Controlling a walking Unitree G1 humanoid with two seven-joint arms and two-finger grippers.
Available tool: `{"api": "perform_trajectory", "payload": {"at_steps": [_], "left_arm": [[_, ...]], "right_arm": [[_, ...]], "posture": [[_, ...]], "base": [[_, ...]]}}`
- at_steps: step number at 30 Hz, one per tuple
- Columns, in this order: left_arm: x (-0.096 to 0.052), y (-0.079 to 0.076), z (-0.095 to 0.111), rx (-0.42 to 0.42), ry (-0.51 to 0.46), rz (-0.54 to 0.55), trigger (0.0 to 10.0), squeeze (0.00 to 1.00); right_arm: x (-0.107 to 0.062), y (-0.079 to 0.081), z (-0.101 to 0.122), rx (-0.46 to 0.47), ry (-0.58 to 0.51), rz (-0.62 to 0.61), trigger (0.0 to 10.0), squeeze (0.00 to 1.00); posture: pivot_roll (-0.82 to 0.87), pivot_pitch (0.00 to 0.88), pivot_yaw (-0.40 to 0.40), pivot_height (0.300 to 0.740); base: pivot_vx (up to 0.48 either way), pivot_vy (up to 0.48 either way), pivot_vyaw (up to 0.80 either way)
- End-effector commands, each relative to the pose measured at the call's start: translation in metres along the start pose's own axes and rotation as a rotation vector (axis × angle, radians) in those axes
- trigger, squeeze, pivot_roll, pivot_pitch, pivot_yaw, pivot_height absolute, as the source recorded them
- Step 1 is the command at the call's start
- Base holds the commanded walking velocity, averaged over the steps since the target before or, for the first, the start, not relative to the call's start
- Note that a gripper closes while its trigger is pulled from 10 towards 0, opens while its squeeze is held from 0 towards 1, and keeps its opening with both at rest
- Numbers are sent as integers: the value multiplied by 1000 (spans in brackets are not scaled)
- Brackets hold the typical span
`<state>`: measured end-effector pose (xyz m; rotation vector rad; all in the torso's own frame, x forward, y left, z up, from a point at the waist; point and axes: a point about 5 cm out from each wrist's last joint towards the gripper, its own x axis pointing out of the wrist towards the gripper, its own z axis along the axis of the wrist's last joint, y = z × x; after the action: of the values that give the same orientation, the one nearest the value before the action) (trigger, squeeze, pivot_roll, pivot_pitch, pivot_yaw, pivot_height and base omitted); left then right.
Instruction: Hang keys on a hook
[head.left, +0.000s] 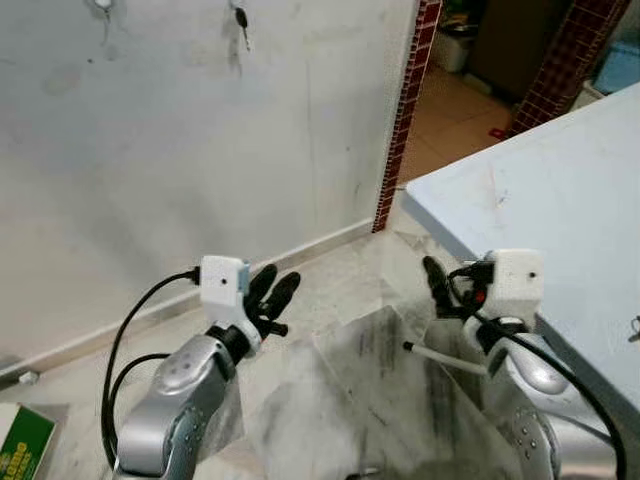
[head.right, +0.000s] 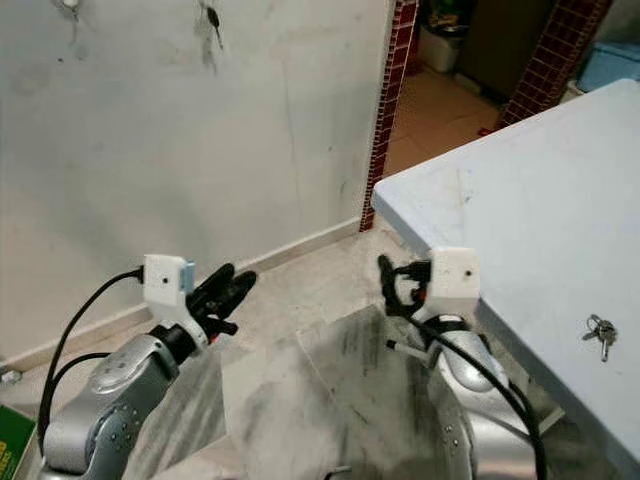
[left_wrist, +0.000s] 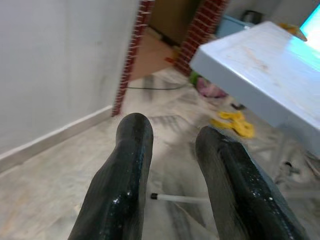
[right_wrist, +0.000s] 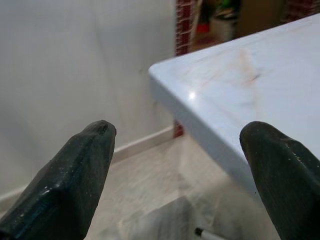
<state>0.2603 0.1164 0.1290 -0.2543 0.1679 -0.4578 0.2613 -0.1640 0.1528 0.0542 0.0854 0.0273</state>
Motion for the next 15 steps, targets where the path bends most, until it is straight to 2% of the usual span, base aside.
{"api": "perform_trajectory", "payload": {"at_steps": [1, 15], "left_arm": [[0, 2, 3, 13, -3, 2, 10000, 0], [3, -2, 4, -10, 4, -13, 10000, 0]], "right_arm": [[-2, 2, 0, 8, -7, -4, 10000, 0], [-1, 2, 0, 13, -10, -21, 10000, 0]], "posture": [[-76, 115, 38, 740], [-77, 116, 45, 740]], "base": [[0, 0, -769], [0, 0, -769]]}}
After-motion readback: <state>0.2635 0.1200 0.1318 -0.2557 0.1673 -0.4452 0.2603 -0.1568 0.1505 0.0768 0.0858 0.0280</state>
